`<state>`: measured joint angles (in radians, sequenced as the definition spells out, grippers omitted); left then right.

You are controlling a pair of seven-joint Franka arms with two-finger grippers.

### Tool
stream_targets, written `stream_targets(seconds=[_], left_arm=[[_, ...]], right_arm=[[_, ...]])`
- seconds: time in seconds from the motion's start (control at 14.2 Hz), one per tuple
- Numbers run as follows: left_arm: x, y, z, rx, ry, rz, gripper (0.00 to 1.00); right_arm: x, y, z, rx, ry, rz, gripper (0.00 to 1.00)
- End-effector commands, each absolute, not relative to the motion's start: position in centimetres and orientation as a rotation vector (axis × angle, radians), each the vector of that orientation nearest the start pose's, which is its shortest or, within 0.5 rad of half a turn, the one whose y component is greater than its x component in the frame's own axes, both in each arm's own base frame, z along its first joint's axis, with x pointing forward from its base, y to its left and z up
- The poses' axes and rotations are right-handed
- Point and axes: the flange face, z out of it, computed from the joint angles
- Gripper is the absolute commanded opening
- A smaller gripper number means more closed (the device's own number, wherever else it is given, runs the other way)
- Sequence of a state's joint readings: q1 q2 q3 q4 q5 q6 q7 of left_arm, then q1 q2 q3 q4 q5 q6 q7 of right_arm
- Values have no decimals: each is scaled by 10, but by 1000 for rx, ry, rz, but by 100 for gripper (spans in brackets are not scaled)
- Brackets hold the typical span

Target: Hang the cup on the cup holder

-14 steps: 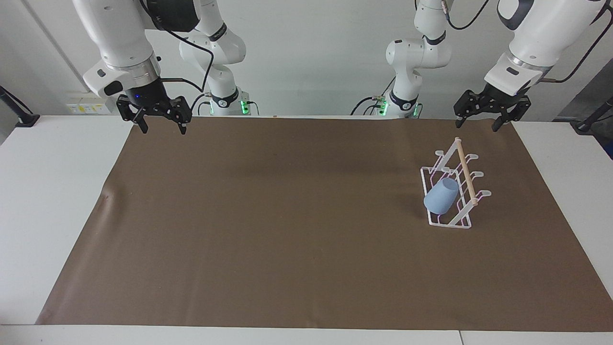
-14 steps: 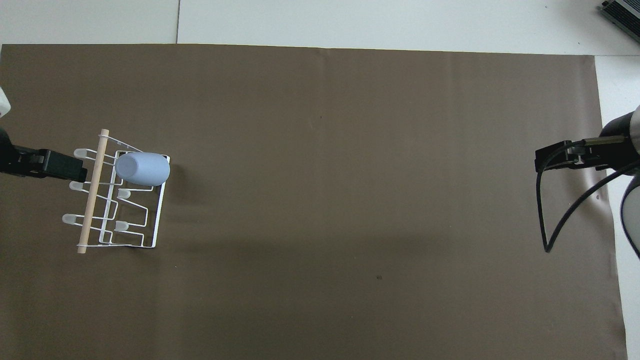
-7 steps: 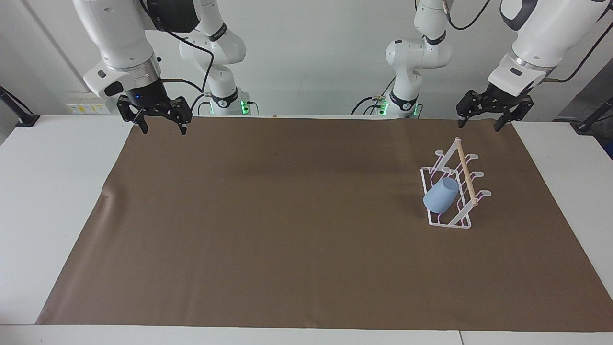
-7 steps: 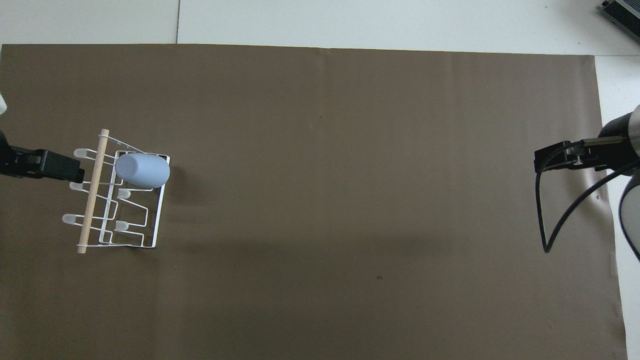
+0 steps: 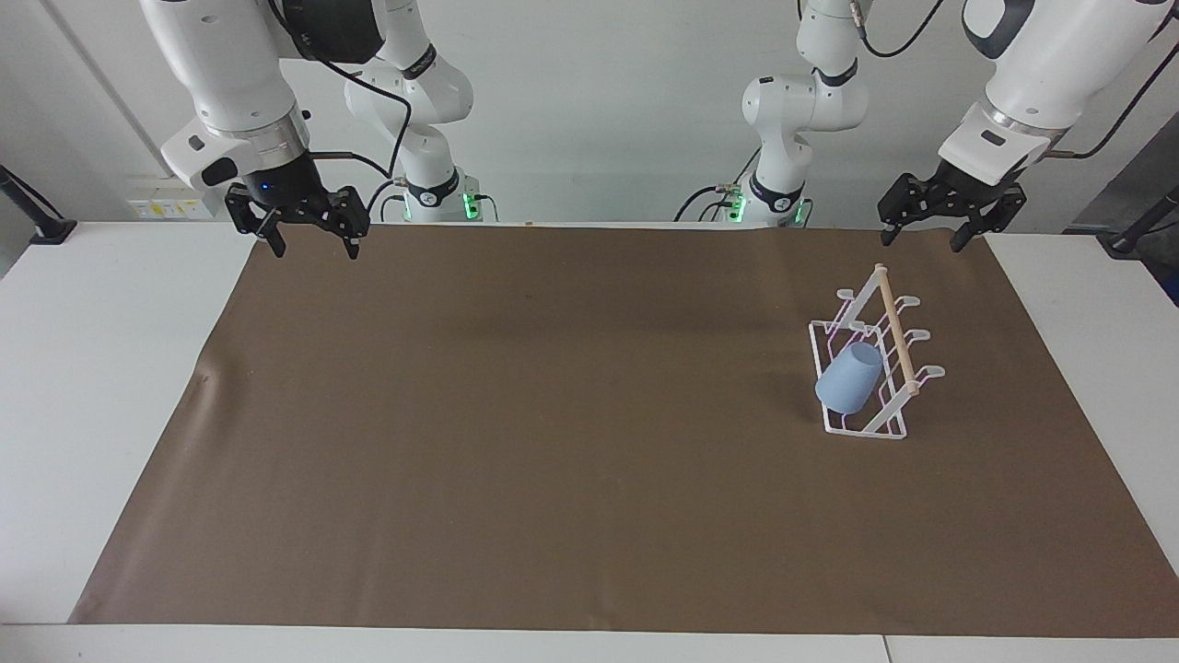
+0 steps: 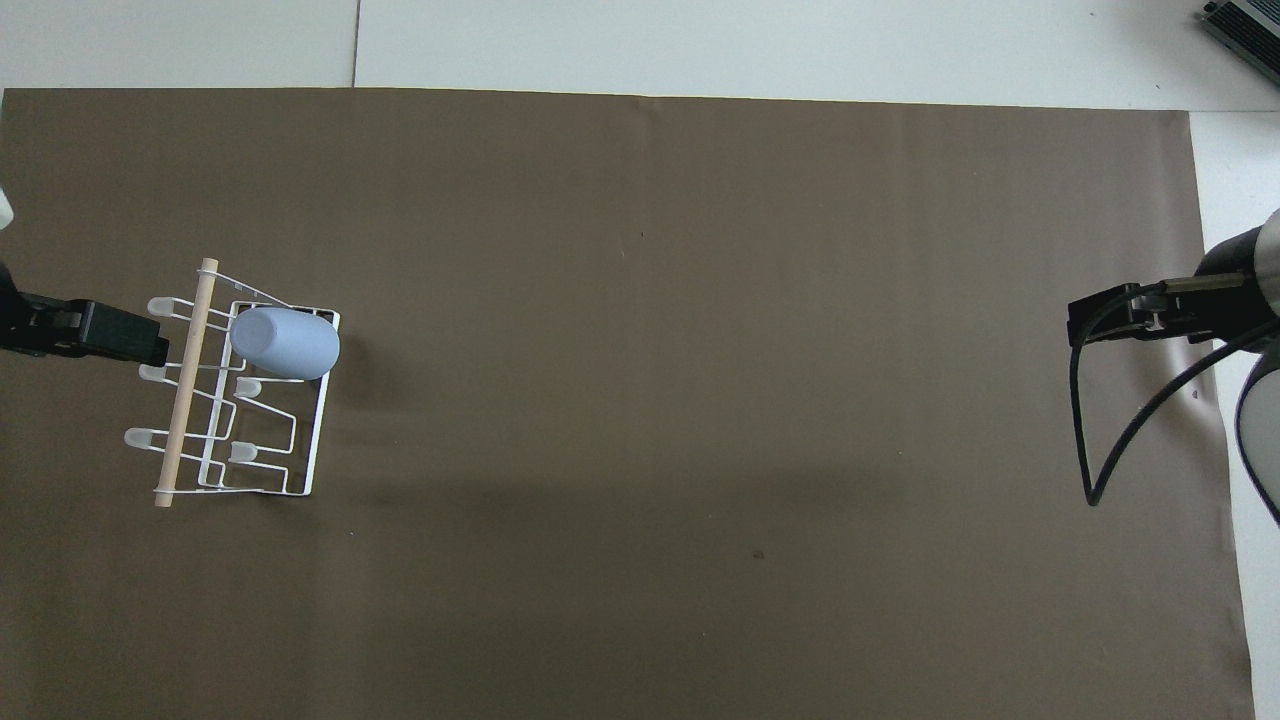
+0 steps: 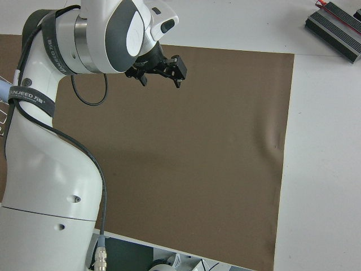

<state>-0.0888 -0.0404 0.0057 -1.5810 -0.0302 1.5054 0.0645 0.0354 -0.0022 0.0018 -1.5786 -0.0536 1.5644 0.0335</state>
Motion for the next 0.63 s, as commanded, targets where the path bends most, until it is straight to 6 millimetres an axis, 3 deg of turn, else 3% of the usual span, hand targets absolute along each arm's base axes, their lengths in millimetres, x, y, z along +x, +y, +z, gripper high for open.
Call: stream_targets(seconds=[0.0,0.56], left_arm=[[531,-46,634,-3171,234,59,100],[533,-51,635,-3128,252,34,100]], right_arm=[[548,13,621,-3191,16,2,100],[548,13,621,-3191,16,2,100]])
